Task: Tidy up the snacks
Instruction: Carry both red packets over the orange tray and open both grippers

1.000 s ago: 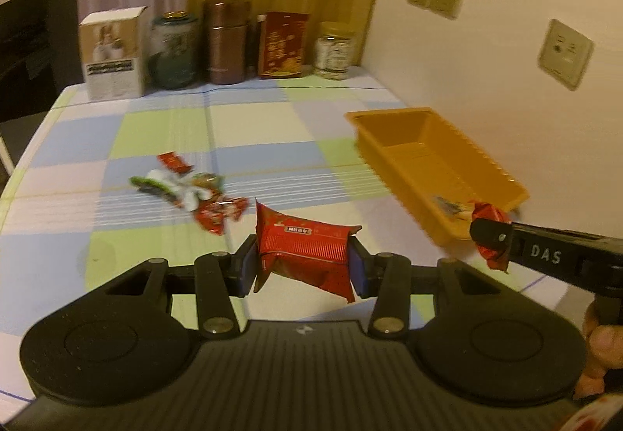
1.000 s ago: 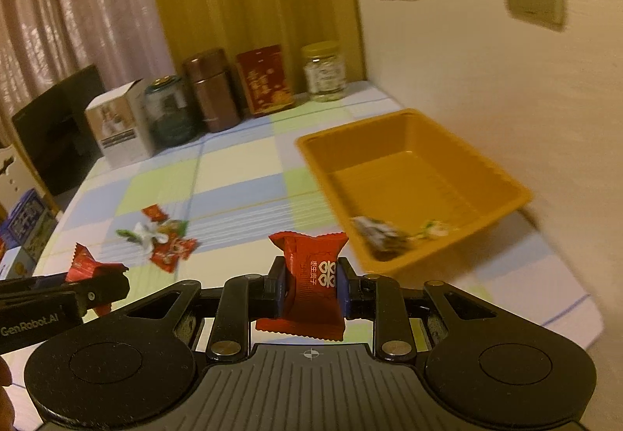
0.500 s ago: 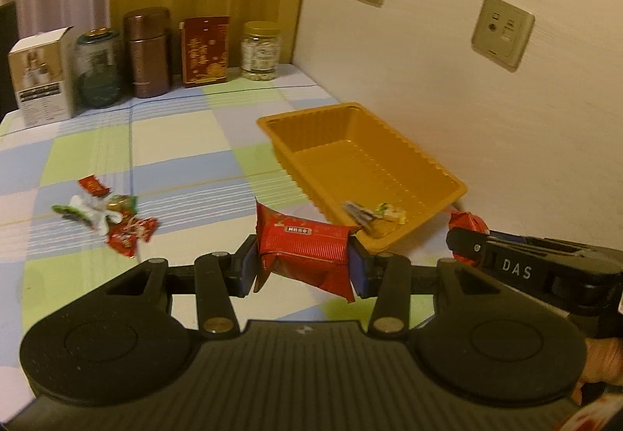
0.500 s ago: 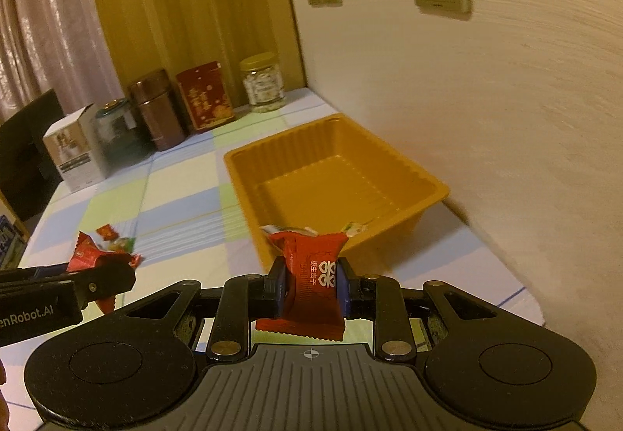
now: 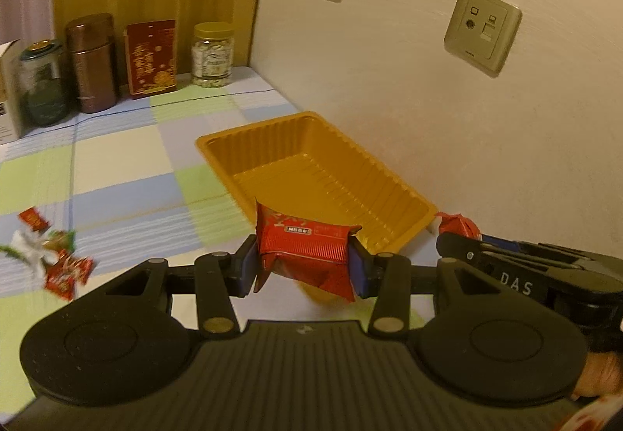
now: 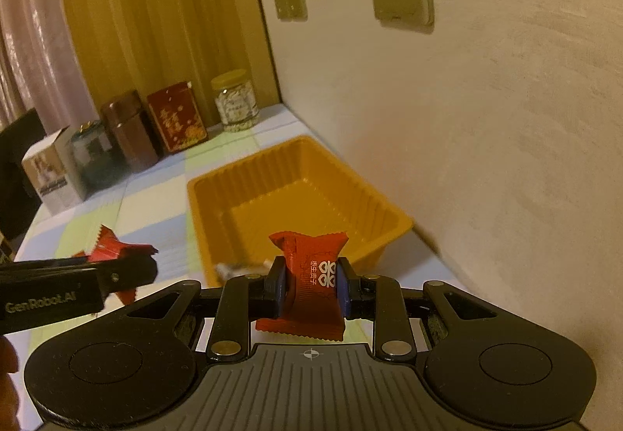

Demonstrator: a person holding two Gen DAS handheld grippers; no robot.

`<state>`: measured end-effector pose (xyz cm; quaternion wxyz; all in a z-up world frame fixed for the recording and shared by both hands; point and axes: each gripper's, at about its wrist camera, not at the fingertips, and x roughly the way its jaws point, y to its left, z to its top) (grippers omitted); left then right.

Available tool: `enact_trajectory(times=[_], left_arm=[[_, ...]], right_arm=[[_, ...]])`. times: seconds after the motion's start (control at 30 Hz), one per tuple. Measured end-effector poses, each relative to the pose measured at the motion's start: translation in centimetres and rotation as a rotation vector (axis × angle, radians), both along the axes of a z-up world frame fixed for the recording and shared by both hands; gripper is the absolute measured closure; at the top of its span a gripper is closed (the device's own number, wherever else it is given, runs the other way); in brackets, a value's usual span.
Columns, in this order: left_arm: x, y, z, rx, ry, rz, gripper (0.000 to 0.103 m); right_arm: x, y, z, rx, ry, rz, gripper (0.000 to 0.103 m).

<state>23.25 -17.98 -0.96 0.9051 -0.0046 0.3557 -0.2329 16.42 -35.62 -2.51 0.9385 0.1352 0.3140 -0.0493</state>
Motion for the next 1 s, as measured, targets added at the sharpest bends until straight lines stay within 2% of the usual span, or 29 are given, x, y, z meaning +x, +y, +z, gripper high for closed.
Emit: enact_trajectory(times=[0.33, 0.73, 0.77, 0.83, 1.0], left_arm=[[6.1, -3.6, -1.5, -0.005, 0.026, -0.037, 0.06], [9.5, -6.0, -3.6, 0.008, 0.054, -0.075, 0.059], [9.8, -6.1, -3.8, 0.004, 0.062, -0.084, 0.056], [10.1, -6.0, -3.9, 0.002, 0.069, -0.093, 0.038], [9.8, -4.2, -3.5, -0.024, 0.065, -0.047, 0.037]], right_arm=[[4.5, -3.0, -0.2, 0.0, 0.003, -0.012, 0.077], [7.7, -4.3, -1.6, 0.011, 0.028, -0.019, 0.077], [7.8, -4.4, -1.7, 0.013, 0.03, -0.02, 0.077], [7.9, -4.3, -2.0, 0.016, 0.036, -0.023, 0.077], [8.0, -4.3, -2.3, 0.024, 0.044, -0.023, 0.077]])
